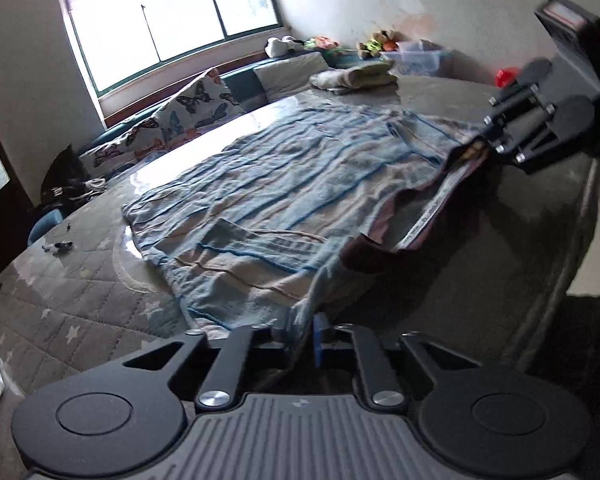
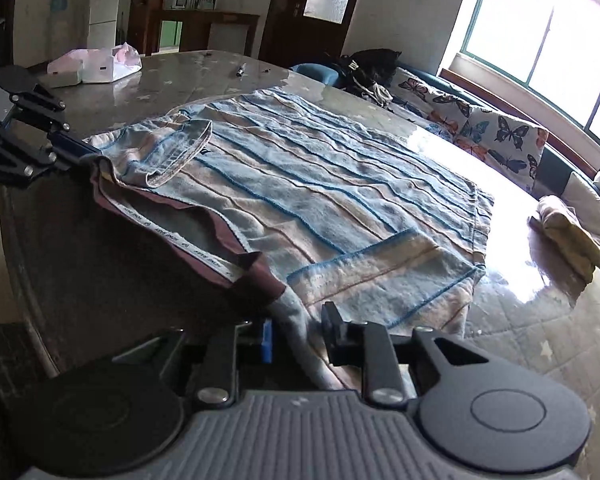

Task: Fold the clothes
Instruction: 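Lift the hem with both tools and fold it over toward the collar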

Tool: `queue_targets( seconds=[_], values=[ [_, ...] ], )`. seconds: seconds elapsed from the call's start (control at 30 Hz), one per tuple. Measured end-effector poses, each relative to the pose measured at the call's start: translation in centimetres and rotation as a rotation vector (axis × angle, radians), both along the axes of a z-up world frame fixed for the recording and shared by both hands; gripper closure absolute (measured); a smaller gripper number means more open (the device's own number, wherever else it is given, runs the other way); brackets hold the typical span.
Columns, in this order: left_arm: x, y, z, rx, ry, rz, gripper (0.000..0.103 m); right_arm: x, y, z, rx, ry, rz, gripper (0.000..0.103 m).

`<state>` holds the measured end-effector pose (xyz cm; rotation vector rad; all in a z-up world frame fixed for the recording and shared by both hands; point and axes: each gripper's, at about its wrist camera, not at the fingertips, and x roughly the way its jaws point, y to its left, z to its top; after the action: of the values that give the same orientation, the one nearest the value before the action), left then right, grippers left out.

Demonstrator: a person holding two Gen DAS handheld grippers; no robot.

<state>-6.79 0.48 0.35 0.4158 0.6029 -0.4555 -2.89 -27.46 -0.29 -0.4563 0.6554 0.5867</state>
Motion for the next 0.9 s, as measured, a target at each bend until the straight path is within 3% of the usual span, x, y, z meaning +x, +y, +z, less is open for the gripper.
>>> queue_targets(
  seconds=[0.03,0.2,0.43,0.7,0.9],
  values=[
    [-0.2,0.1,0.3,-0.008,-0.003,0.002,0.096,0.1,0.0,0.0,0.009,0.005,-0.005,0.089],
    [-0.9,0.6,2.0,-0.049,-0.018,0.012,0.099,0.4,-0.5,0.6,0.087,0.018,-0.035,0.098],
    [-2.0,1.2,4.2,-0.107,-0.039,0.026,0.099,-1.4,-1.7,3.4,0.156,0.004,-0.033,0.1],
    [-7.1,1.9,7.3,-0.126,-0.018,0.004,0.099,-6.9,-2.6,6.5,0.174,0.046,0.022,0.1],
    [-3.4,2.2,8.4,-0.141,-0.024,0.031,0.099,-6.2,-2.4,7.9,0.177,0.055,0.028,0.1]
  ],
)
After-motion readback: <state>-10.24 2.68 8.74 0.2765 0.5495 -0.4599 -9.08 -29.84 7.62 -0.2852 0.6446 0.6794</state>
